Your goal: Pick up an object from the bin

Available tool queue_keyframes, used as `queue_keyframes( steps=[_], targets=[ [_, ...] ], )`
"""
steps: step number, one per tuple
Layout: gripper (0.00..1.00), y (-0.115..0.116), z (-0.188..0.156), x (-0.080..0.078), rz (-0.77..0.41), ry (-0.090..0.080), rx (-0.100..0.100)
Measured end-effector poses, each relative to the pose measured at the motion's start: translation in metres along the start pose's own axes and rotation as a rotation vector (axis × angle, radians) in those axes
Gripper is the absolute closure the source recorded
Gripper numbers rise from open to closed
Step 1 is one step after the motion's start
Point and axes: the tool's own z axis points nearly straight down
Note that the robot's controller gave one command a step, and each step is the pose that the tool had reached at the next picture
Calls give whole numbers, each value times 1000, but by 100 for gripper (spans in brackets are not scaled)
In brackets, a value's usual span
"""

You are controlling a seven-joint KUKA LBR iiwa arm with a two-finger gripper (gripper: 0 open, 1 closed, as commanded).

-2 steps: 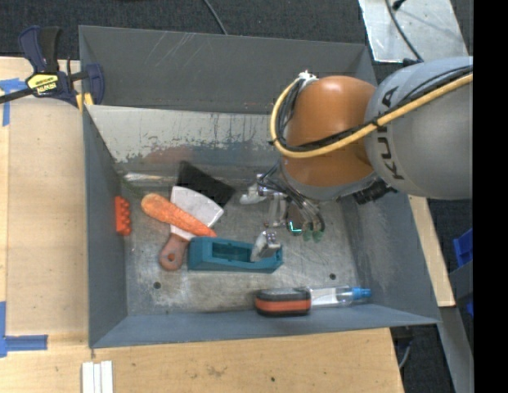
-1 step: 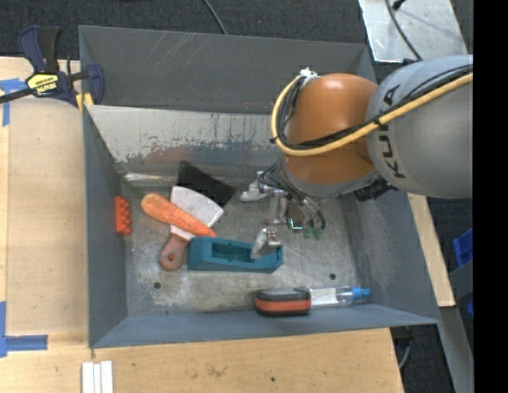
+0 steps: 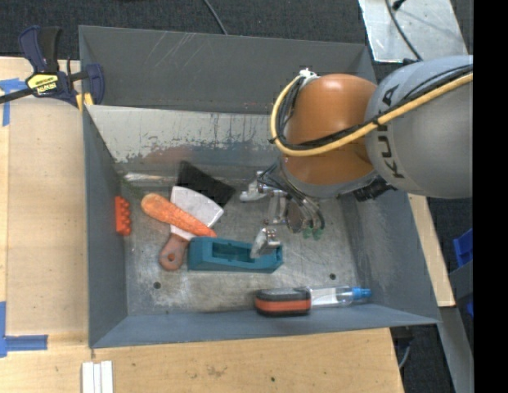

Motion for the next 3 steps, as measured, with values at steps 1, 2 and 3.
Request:
queue_keyframes(
  steps=[1,2,3],
  targets=[
    [0,-7,45,6,-198,11,-6],
    [0,-11,67,6,-322,6,0],
    [0,-3,79,7,-129,6,6]
  ],
)
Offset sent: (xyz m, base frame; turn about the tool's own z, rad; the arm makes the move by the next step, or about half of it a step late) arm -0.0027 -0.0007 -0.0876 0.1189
